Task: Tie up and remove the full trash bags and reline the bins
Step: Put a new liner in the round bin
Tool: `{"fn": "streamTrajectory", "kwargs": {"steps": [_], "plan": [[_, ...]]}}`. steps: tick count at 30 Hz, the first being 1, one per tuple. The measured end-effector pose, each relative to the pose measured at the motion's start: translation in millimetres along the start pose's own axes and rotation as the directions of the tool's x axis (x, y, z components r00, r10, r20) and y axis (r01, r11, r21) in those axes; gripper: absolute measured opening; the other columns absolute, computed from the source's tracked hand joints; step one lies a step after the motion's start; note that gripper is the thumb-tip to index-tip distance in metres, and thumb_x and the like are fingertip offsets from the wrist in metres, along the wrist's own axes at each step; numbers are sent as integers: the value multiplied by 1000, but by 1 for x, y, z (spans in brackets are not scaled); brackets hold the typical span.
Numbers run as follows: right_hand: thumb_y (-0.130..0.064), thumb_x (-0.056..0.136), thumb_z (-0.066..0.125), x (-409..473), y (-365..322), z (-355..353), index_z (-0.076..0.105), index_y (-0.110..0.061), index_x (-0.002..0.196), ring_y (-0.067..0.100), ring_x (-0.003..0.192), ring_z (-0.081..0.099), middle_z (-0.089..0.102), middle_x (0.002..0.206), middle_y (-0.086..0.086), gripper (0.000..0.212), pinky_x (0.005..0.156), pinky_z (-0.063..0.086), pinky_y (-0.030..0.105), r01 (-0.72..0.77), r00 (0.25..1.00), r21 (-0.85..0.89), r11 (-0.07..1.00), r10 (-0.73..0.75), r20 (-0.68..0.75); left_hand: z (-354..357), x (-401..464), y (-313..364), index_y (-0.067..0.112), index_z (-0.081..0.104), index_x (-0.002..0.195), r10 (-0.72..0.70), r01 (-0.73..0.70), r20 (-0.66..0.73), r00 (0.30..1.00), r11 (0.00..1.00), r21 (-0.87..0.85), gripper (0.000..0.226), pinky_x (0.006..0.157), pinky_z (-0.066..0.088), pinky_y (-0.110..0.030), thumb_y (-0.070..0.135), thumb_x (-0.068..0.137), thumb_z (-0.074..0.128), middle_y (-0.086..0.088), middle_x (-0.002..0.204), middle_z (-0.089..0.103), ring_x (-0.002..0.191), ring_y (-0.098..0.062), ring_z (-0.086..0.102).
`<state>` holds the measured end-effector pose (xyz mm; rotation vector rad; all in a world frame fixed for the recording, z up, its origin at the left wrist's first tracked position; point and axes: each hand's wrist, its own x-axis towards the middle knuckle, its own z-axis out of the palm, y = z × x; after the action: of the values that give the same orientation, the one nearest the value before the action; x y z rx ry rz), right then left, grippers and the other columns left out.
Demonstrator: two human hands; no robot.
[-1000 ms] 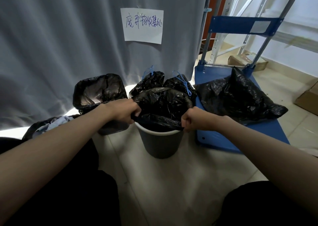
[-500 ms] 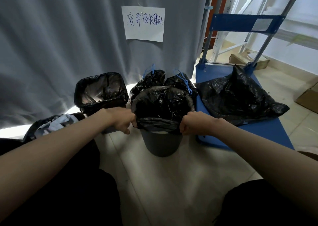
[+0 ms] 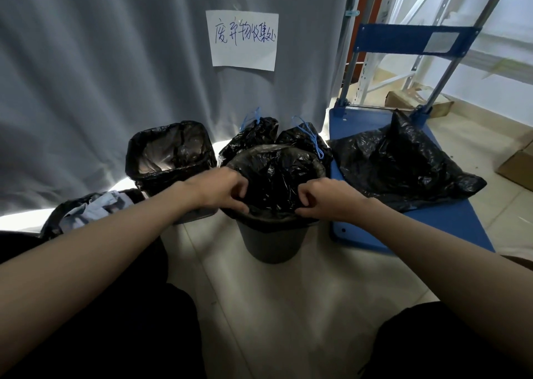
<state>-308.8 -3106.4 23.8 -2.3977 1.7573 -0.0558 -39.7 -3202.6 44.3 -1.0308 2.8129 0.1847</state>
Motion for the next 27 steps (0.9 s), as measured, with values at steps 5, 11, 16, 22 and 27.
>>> {"fn": "streamTrajectory", "kwargs": {"steps": [5,11,16,22,27], "plan": [[-45,80,71,5,-6,9,43,-24,80,19,75,54,52,88,-6,35,52,33,27,64,996,-111,992,-57,70,20,3,21,24,58,90,56,-64,38,998,968,244,30,61,38,-30,48,75,71,8,101,54,85,-19,60],[-44,83,68,6,-7,21,51,-15,115,28,93,65,63,107,4,46,62,36,34,-97,995,-412,906,103,-10,44,5,32,19,51,117,-10,34,-59,998,902,430,45,62,47,-36,41,80,66,2,116,50,93,-23,65],[-30,85,67,6,15,5,40,-13,121,37,106,60,56,117,12,48,72,38,40,-306,944,-195,932,324,66,14,13,11,31,41,93,73,-76,25,997,984,160,70,53,35,-29,75,50,73,14,100,41,77,-13,55],[-18,92,50,21,26,11,36,-13,104,40,103,54,47,117,14,19,75,38,42,-446,884,160,880,461,-71,6,21,-20,24,49,129,-106,91,-126,986,989,-120,72,91,48,-34,70,75,63,7,121,48,107,-15,54],[-24,95,45,44,33,19,35,-13,102,32,89,46,49,109,16,17,77,38,39,-532,809,438,725,588,8,27,39,-25,10,36,145,-295,241,-152,943,924,-297,73,110,34,-33,33,86,71,-10,137,44,130,-26,43]]}}
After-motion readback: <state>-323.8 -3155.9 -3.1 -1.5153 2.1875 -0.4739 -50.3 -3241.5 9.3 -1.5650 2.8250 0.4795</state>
